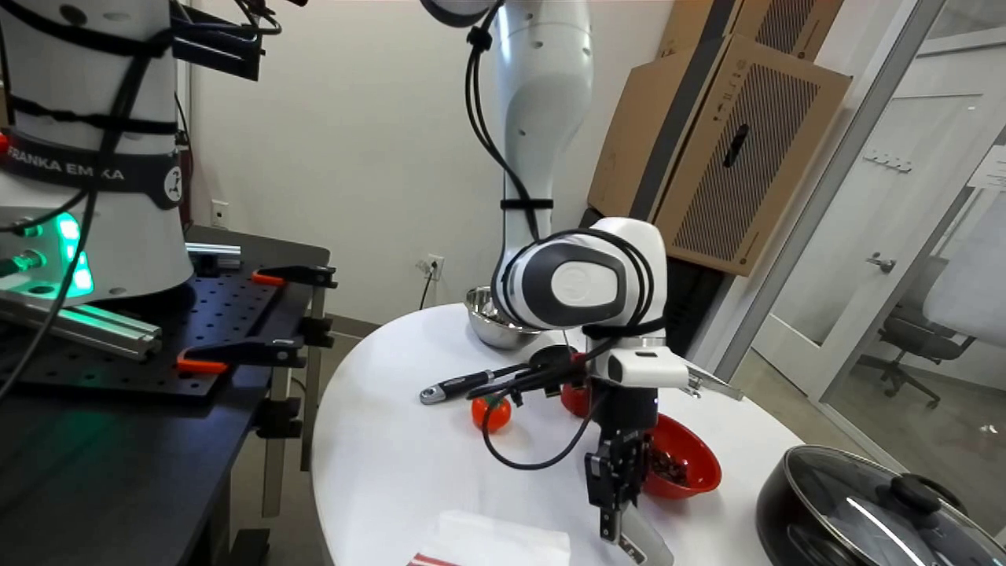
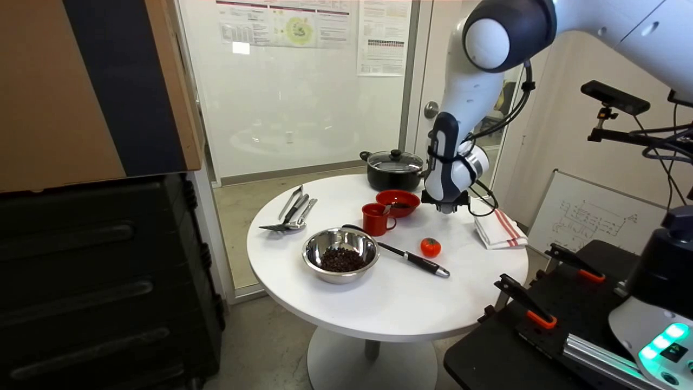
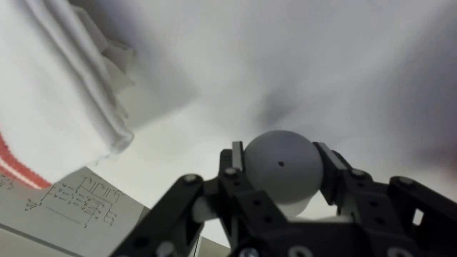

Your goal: Place the seasoning bottle upside down

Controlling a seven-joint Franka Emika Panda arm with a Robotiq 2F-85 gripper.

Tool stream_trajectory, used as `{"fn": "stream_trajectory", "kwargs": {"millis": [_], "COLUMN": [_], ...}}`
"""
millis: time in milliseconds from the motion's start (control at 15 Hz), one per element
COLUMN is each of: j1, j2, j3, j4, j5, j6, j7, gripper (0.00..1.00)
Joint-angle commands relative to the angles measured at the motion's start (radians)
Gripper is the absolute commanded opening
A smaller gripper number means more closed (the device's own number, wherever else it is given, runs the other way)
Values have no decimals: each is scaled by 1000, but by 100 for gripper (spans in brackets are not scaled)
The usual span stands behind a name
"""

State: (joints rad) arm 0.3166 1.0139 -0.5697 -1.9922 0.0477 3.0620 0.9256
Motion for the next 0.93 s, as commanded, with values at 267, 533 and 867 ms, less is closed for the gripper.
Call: {"fn": "stream_trajectory", "kwargs": {"millis": [267,533,867], "j1": [-278,-376,-446], "j2": [-404,-479,-417], "j3": [235,319,413], "j4": [-131,-124,-34], "j5": [15,40,82], "j6": [-329,-570,-845], "j7": [-400,-526,-626], "gripper": [24,24,24]}}
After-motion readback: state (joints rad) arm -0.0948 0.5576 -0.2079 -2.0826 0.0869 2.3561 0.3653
